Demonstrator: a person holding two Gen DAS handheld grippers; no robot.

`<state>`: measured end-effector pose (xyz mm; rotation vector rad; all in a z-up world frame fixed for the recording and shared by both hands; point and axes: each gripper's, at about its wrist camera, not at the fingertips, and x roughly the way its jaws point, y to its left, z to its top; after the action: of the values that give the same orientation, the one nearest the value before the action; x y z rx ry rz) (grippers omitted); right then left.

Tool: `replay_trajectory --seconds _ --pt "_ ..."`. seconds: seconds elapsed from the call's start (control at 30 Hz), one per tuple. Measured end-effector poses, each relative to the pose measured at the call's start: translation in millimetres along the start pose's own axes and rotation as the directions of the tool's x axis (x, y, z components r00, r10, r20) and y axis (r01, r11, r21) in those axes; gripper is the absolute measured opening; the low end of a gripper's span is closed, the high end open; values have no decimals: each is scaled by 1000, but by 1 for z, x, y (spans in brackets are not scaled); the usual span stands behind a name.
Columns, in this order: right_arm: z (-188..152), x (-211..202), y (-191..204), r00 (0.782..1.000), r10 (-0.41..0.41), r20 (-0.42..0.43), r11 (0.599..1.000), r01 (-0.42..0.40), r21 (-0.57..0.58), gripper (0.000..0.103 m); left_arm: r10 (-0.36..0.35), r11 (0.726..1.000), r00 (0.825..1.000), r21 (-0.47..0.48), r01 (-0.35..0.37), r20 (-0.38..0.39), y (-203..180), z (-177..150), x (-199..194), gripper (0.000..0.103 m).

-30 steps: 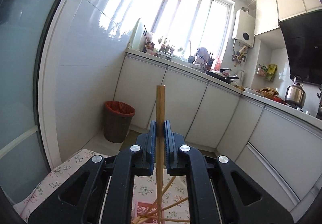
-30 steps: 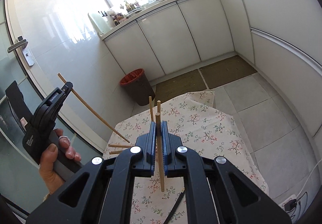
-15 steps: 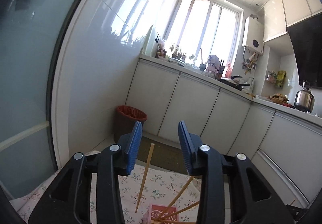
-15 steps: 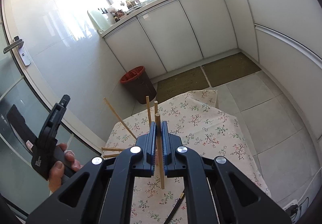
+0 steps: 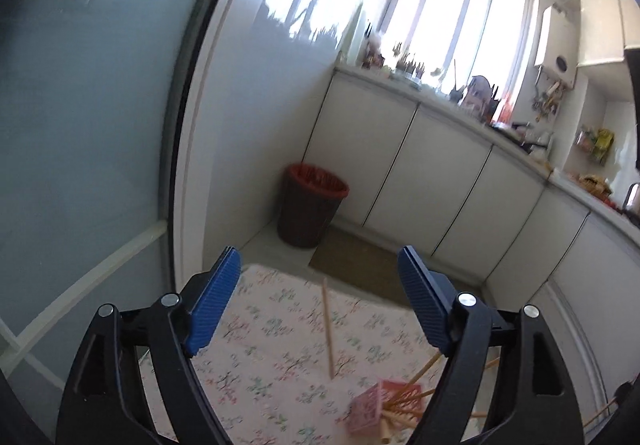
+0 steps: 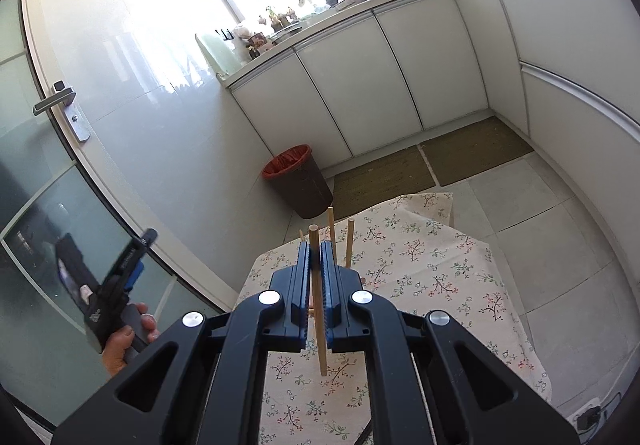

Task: Organize utensils
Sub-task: 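Carry both held bamboo chopsticks up over the pink mesh holder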

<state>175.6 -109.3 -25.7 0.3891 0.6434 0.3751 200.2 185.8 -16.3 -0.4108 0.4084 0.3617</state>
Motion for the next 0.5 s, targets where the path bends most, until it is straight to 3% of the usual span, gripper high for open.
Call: replay_trajectory --seconds 0.07,0.1,0.13,0.23,0.27,0.37,0.43,0.5 --pt "-1 3 -6 1000 21 -19 999 -21 31 6 33 999 990 20 -31 -136 11 -7 33 80" --pt "-2 4 -10 999 31 -29 998 -30 46 6 32 999 972 33 -26 -232 15 -10 55 80" --pt "-2 5 -14 999 40 -37 997 -38 60 6 23 999 948 32 -14 -318 17 -14 76 80" --pt "-7 7 -27 998 51 -40 996 -48 76 6 19 998 848 67 19 -530 10 -22 143 80" --pt "-9 9 -32 998 53 -39 996 -49 79 6 35 996 817 92 22 -576 7 -25 165 78" --pt "-12 20 -54 997 61 -47 993 -56 105 6 104 980 748 194 34 -656 -10 -36 225 77" --pt "-10 32 -66 997 53 -59 992 -45 120 6 175 965 735 263 5 -655 -23 -42 264 77" --pt "-8 45 -76 997 47 -69 991 -38 125 6 198 959 737 282 -11 -646 -34 -43 301 76"
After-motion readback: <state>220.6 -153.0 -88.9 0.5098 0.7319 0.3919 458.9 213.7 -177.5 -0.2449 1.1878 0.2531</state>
